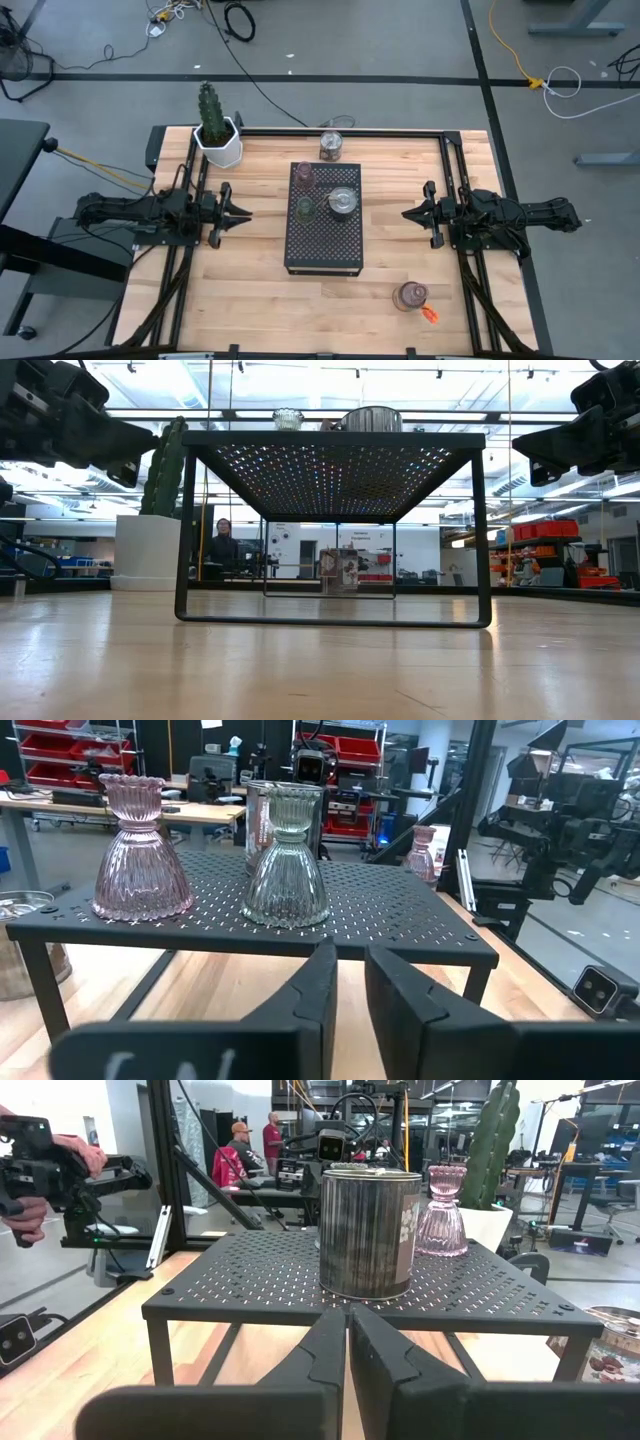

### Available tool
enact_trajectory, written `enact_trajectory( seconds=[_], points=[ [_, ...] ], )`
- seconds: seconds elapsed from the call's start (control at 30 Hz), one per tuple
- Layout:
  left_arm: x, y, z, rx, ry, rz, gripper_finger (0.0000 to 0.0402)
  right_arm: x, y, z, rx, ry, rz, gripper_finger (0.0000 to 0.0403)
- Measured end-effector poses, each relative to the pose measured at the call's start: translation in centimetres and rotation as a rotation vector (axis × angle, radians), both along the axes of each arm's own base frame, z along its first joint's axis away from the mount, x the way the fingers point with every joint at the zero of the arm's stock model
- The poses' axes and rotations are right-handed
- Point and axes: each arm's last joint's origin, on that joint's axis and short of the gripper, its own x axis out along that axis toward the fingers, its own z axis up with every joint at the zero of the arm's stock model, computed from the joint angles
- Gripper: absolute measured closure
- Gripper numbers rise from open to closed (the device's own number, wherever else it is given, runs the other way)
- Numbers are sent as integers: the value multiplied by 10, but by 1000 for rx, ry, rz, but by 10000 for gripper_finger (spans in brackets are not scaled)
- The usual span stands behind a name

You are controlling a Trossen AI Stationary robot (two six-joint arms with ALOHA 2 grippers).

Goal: Pick & Place candle stick holders
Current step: Put the pink candle vase on the shelf

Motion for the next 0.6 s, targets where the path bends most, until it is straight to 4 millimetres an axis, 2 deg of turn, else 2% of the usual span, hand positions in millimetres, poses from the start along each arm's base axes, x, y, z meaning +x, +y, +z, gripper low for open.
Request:
enact_trajectory(
  seconds=[0.33,0.6],
  points=[
    [0,0,0,0,-1,-1,384,0,0,0,0,0,0,380],
    [0,0,0,0,-2,-1,396,0,0,0,0,0,0,380]
  ],
)
